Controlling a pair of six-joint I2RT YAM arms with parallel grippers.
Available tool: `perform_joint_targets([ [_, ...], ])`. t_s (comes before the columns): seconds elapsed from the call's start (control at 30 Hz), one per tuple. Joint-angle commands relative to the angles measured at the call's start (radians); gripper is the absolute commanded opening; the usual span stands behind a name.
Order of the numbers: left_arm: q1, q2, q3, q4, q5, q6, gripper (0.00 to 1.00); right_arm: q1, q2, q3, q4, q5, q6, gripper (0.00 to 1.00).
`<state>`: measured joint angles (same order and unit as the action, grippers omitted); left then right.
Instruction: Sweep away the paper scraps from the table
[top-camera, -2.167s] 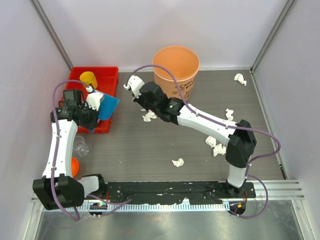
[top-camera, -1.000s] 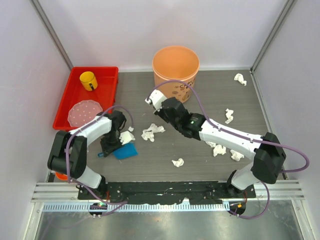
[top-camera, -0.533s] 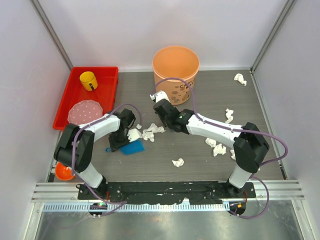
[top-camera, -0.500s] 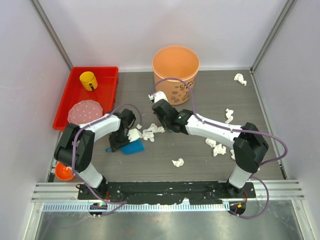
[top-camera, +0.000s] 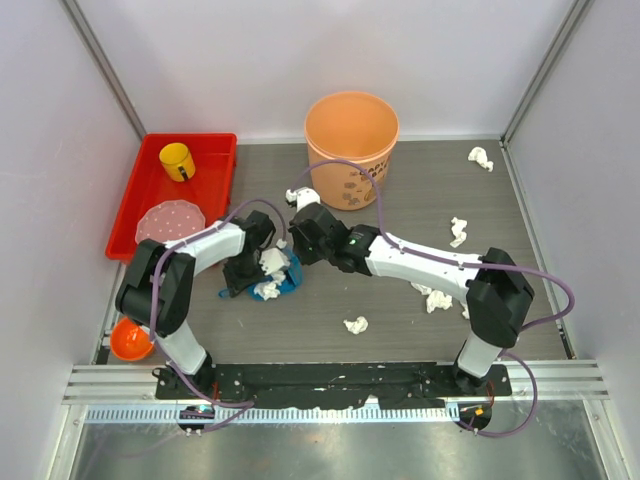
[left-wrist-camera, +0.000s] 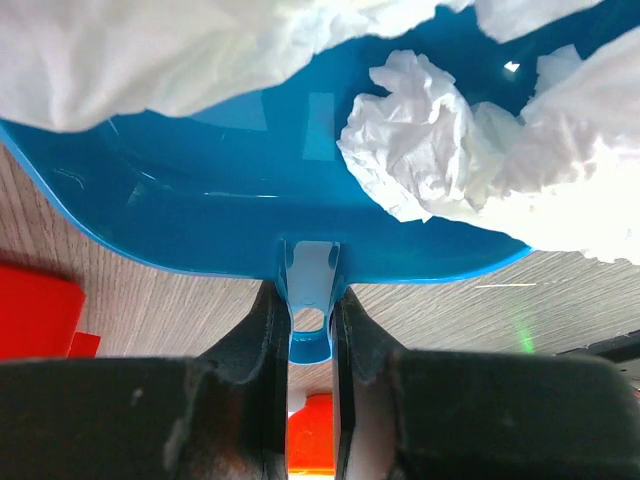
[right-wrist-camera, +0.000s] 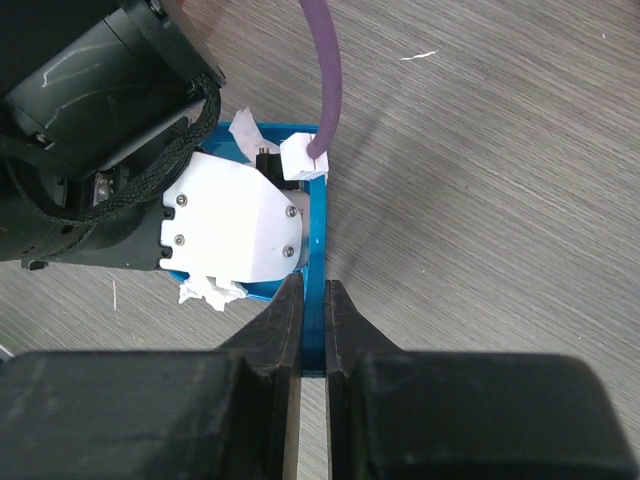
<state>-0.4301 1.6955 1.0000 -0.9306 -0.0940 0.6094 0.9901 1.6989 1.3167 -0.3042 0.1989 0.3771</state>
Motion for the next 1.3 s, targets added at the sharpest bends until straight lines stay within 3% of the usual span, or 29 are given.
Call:
perform_joint_targets([
  [0.0, -0.001, 0.006, 0.026, 0.070, 0.056, -0.026, 0.00, 0.009, -0.073, 0.003, 0.103, -0.035, 0.049, 0.01],
  [0.17, 0.011, -0.028, 0.026, 0.075, 0.157, -0.037, 0.00, 0.010, -0.136, 0.003, 0.044, 0.086, -0.004, 0.01],
  [0.37, 0.030, -0.060, 0.014, 0.196, 0.117, -0.094, 0.00, 0.013, -0.225, 0.015, -0.067, 0.362, -0.118, 0.01],
  [0.7, 0.040, -0.073, 0.124, 0.144, 0.194, -0.169, 0.00, -0.001, -0.364, -0.004, -0.122, 0.528, -0.195, 0.01],
  [0.97, 0.067, -0.060, 0.409, -0.040, 0.278, -0.241, 0.00, -0.112, -0.488, -0.091, -0.137, 0.458, -0.169, 0.01],
  [1.27, 0.068, 0.076, 0.880, -0.171, 0.208, -0.309, 0.00, -0.264, -0.550, -0.191, -0.164, 0.379, -0.142, 0.01],
])
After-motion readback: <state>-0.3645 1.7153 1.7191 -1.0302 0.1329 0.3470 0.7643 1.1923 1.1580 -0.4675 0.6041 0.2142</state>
